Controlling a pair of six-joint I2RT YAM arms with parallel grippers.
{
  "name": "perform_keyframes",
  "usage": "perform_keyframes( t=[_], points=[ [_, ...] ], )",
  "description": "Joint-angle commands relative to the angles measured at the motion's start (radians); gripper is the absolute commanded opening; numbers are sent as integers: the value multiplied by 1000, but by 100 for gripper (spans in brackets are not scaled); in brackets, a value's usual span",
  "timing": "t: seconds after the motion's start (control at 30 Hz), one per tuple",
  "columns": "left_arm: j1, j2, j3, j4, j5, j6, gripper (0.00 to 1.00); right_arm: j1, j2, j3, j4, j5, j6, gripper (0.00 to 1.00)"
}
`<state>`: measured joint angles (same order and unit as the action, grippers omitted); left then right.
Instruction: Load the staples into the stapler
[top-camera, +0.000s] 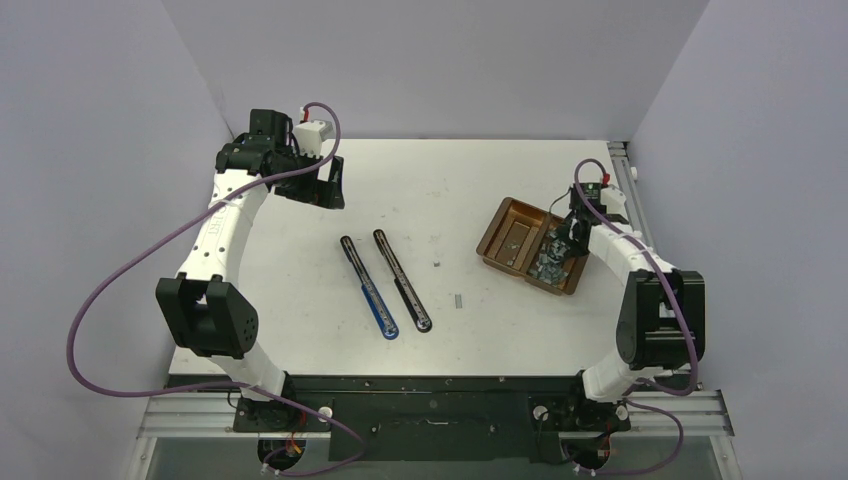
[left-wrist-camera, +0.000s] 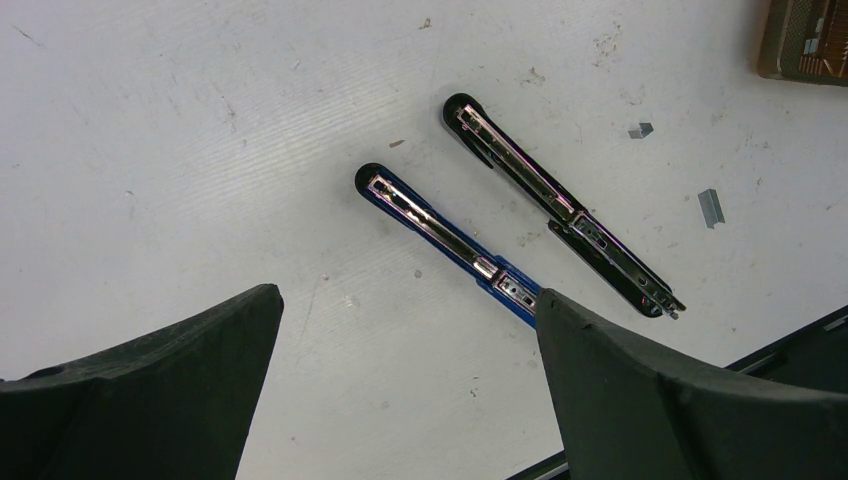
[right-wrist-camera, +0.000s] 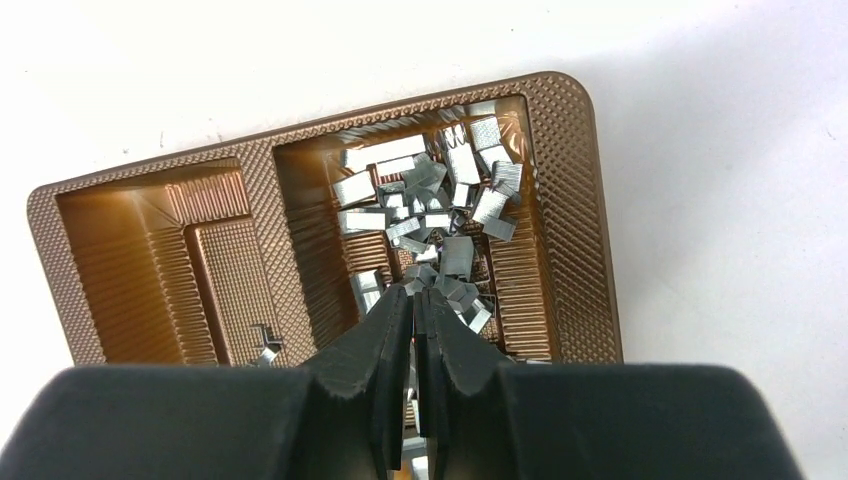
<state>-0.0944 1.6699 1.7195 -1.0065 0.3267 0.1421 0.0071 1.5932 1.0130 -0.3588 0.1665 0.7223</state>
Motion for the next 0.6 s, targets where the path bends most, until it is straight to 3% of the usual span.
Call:
perform_keyframes(
  t=[0.0, 0.1, 0.2, 0.33, 0.57],
  points=[
    [9, -22, 12, 20, 15, 0, 96, -2, -67, -30, -16, -1, -7, 11],
    [9, -21, 7, 22, 17, 1, 96, -1, -65, -59, -23, -6, 10, 31],
    [9, -21, 4, 25, 20, 1, 96, 2, -65, -105, -7, -16, 37, 43],
    [10, -15, 9, 27, 17, 2, 96, 7, -39, -124, 7, -22, 57, 44],
    [9, -9, 15, 22, 15, 3, 96, 16, 32, -95, 13, 8, 109, 35]
  ],
)
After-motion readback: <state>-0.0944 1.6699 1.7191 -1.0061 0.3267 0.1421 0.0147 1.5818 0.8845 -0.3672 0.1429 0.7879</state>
